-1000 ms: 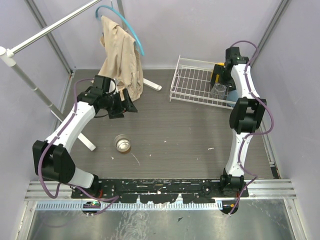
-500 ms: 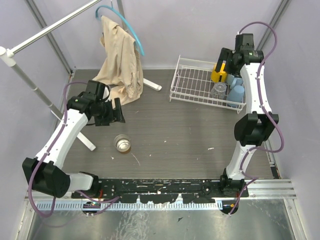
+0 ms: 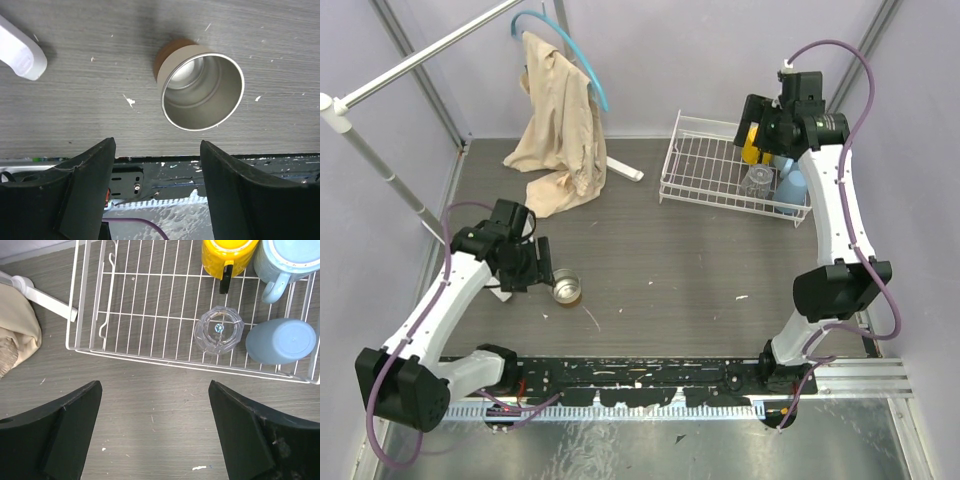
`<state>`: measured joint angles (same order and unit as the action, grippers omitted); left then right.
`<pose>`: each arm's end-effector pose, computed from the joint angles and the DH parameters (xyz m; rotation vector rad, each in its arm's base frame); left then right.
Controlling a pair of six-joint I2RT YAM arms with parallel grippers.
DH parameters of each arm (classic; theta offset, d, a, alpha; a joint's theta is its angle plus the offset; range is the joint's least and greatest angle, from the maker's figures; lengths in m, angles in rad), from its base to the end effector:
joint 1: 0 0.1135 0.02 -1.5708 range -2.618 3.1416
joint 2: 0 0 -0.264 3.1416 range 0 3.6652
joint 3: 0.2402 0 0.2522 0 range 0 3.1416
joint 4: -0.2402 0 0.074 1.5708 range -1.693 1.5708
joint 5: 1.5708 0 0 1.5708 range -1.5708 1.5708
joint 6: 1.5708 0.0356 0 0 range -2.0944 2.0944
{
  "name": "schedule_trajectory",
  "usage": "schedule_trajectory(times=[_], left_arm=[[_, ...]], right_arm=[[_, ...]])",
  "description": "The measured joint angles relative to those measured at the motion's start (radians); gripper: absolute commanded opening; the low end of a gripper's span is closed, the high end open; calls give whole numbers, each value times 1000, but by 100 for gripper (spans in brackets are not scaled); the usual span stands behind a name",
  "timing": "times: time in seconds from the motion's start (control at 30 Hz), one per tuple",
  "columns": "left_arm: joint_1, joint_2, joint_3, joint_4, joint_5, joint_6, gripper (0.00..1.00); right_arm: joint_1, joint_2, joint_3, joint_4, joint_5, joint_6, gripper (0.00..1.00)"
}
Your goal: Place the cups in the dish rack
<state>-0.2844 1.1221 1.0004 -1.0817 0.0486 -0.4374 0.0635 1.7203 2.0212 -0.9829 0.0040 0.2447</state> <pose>0.1869 -0.0564 0.2789 -0.2017 2.7971 -0.2478 0.3599 0.0227 0.4354 0.2064 2.2483 0.1605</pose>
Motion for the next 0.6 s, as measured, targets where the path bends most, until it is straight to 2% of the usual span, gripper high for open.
schedule_trajectory(times=[0.27, 0.6], left_arm=[[0, -11, -130, 55, -6, -91, 68], [0, 21, -143, 143, -23, -141, 67]], right_arm=[[-1, -91, -104, 24, -29, 1, 94], [-1, -156, -174, 45, -55, 1, 94]])
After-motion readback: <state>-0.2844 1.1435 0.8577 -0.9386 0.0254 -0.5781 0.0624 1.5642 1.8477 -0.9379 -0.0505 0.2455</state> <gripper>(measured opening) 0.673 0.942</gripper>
